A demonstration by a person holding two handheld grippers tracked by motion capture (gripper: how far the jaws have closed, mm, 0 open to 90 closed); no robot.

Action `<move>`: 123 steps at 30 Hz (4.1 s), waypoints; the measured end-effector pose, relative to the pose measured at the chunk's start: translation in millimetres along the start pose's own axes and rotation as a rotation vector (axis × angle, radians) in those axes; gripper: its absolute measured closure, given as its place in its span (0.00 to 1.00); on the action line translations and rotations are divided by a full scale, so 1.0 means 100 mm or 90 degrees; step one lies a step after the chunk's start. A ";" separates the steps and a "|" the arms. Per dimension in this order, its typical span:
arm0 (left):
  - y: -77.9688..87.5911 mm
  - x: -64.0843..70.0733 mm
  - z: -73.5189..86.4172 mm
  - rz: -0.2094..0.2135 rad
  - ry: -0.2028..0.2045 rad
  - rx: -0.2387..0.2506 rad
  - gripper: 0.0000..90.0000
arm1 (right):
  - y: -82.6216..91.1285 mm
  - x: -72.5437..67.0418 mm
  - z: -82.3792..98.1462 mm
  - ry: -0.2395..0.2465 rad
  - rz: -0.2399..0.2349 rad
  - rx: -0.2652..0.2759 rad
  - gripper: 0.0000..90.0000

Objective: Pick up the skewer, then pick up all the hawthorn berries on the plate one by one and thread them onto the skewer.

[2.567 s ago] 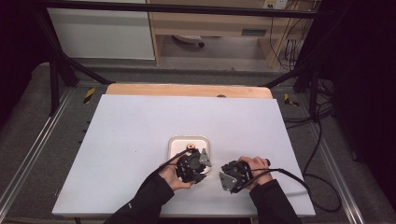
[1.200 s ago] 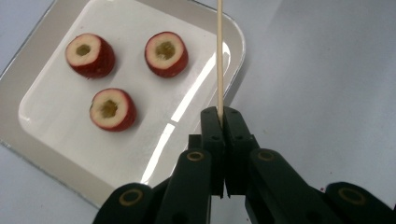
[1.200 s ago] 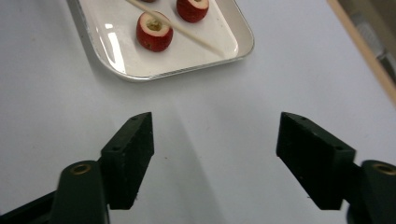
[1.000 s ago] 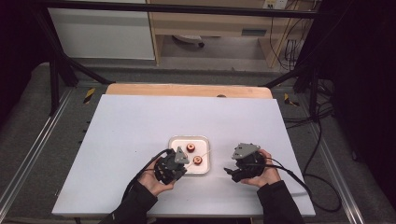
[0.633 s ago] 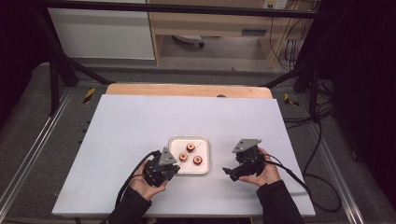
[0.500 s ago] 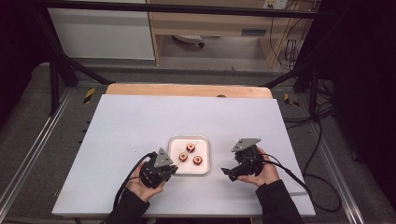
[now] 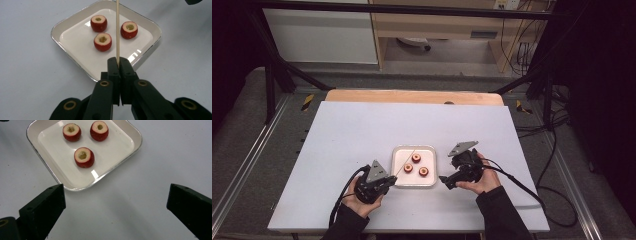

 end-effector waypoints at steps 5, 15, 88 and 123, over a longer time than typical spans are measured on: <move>0.02 -0.03 0.02 -0.001 0.009 0.007 0.98 | -0.07 -0.03 -0.09 -0.007 0.002 -0.026 0.03; 0.05 -0.07 0.03 -0.003 0.017 0.014 0.98 | -0.25 -0.11 -0.22 0.000 -0.014 -0.063 0.03; 0.10 -0.07 -0.02 -0.010 0.016 0.040 0.98 | -0.39 -0.19 -0.62 -0.106 -0.118 -0.005 0.68; 0.02 0.17 -0.19 0.010 0.039 0.081 0.98 | 0.28 0.00 -1.06 -0.322 -0.163 0.462 0.68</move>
Point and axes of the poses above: each handheld gripper's, and its own axes: y roughly backward along the jaws, z roughly out of its underside, x roughly to its right, the point moved 8 cm from there along -y, roughly forward along the jaws
